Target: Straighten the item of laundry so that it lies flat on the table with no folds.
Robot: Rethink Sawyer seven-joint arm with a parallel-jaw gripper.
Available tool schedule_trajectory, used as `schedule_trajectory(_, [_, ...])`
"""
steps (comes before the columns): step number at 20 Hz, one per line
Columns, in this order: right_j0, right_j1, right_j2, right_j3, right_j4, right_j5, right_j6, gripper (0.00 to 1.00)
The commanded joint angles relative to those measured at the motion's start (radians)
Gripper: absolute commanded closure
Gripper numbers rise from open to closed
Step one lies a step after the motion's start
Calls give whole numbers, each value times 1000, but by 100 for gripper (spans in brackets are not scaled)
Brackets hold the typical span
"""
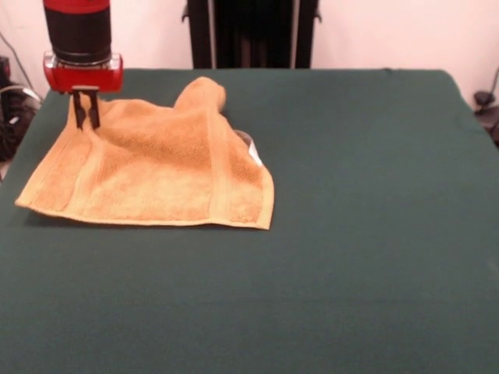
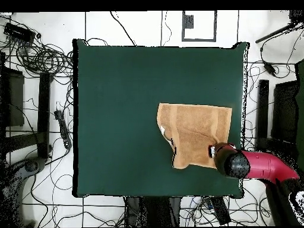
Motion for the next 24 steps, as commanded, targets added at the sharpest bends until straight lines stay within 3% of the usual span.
schedule_trajectory(1, [23,42,155,-91,-57,117,-296,100])
schedule_trajectory(24, [2,57,217,-151,-103,171,-337,100])
